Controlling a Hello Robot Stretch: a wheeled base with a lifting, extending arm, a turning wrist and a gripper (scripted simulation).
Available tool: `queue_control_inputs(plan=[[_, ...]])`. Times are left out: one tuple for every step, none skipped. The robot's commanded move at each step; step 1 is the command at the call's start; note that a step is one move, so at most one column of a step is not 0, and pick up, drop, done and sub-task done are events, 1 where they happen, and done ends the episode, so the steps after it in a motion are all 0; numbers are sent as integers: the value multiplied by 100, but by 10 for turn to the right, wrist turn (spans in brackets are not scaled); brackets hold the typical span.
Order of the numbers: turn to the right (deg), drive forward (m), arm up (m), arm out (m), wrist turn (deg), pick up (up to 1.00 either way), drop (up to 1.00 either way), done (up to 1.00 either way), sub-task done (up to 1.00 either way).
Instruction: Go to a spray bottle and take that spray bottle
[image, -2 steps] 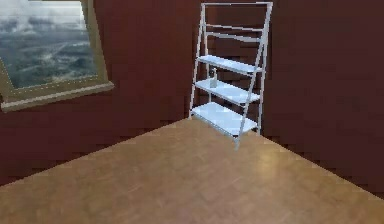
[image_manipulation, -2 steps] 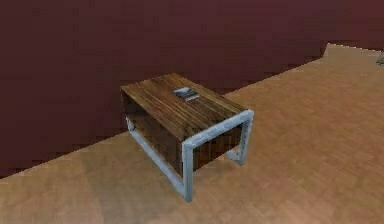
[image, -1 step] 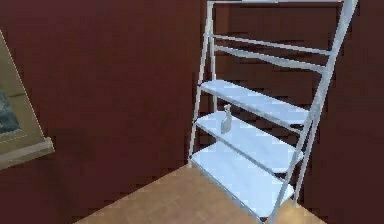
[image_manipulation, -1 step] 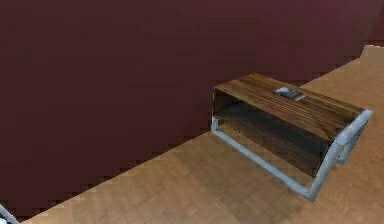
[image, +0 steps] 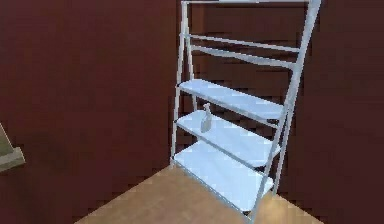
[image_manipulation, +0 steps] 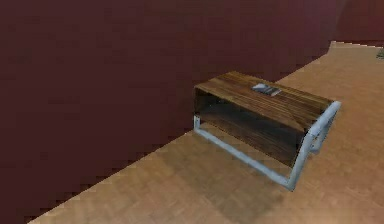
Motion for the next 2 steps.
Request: queue_control_inputs(plan=[[0,40,0,0,0,0,0,0,0],[-450,0,0,0,0,0,0,0,0]])
